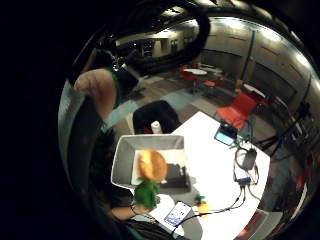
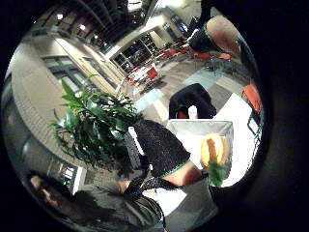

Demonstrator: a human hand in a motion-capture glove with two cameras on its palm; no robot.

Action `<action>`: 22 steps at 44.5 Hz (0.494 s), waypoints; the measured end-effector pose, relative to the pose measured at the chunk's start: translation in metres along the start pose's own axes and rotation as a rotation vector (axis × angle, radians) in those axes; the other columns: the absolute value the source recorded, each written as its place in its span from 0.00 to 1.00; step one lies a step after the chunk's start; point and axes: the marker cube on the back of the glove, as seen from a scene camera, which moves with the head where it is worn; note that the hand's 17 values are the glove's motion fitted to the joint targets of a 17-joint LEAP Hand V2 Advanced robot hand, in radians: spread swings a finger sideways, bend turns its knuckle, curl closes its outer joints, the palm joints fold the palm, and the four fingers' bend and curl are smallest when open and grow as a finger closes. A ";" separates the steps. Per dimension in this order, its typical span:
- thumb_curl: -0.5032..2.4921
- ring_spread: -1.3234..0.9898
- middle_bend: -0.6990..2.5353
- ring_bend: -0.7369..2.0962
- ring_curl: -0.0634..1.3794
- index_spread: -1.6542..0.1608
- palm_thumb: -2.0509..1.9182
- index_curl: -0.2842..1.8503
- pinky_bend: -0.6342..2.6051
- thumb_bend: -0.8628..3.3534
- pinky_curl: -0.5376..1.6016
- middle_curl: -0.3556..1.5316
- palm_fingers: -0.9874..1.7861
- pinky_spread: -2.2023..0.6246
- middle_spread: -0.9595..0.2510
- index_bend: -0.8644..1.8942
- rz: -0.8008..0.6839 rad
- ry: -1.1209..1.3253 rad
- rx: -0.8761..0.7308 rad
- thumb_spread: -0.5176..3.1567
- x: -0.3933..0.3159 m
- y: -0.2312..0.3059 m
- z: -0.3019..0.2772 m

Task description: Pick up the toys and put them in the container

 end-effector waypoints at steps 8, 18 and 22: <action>0.31 0.44 0.36 0.56 0.33 0.67 0.49 0.41 0.48 0.19 0.44 0.48 0.45 0.74 0.61 0.49 0.015 0.067 -0.056 0.46 0.043 0.063 -0.013; 0.30 0.40 0.48 0.72 0.39 0.69 0.53 0.33 0.50 0.21 0.43 0.54 0.74 0.67 0.54 0.33 0.227 0.146 -0.095 0.50 0.118 0.197 0.014; 0.30 0.39 0.54 0.78 0.46 0.70 0.55 0.32 0.56 0.22 0.47 0.60 0.77 0.65 0.51 0.35 0.366 0.126 -0.167 0.52 0.149 0.248 0.032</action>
